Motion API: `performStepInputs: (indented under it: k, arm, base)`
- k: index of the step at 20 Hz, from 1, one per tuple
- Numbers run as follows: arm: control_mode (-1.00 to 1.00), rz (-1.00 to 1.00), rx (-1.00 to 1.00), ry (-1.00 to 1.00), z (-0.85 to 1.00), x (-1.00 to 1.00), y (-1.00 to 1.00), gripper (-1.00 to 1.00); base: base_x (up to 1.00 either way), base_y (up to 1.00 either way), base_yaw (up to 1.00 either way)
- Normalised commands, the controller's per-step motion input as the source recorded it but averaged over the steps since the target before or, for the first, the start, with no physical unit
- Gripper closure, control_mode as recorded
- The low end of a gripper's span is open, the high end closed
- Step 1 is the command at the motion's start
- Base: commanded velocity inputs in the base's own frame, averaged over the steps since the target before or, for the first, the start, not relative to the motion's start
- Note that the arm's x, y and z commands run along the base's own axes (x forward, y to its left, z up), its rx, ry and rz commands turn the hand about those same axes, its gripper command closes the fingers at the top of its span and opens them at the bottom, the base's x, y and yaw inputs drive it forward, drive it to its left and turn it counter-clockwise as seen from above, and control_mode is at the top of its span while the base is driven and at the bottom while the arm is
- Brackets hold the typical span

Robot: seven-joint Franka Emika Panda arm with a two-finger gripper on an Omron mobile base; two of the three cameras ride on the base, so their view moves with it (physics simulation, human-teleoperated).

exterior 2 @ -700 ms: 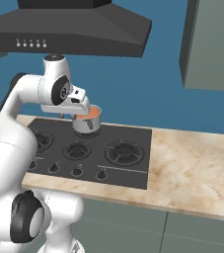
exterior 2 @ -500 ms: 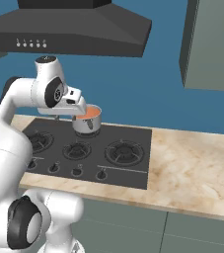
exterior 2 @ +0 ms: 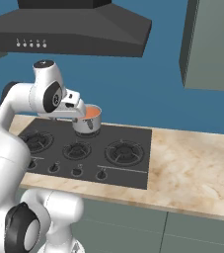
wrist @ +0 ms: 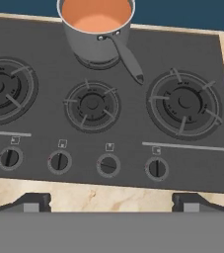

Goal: Wait until the marinara sauce is simmered to a deep red color and then turn off the stove.

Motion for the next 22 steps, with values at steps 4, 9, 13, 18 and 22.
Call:
performStepInputs:
  k: [4,9,13,18,22]
  arm:
    - [-1.0,0.0,0.0,0.0,0.0,0.0,0.0,-1.0]
    - [-1.0,0.0,0.0,0.0,0.0,0.0,0.0,-1.0]
    - [-1.0,0.0,0.0,0.0,0.0,0.0,0.0,-1.0]
    - [-1.0,0.0,0.0,0.0,0.0,0.0,0.0,-1.0]
    - [-1.0,0.0,0.0,0.0,0.0,0.0,0.0,-1.0]
  base:
    - [0.0,0.0,0.0]
    - [0.0,0.0,0.0]
    - [0.0,0.0,0.0]
    - [0.0,0.0,0.0]
    - [0.0,0.0,0.0]
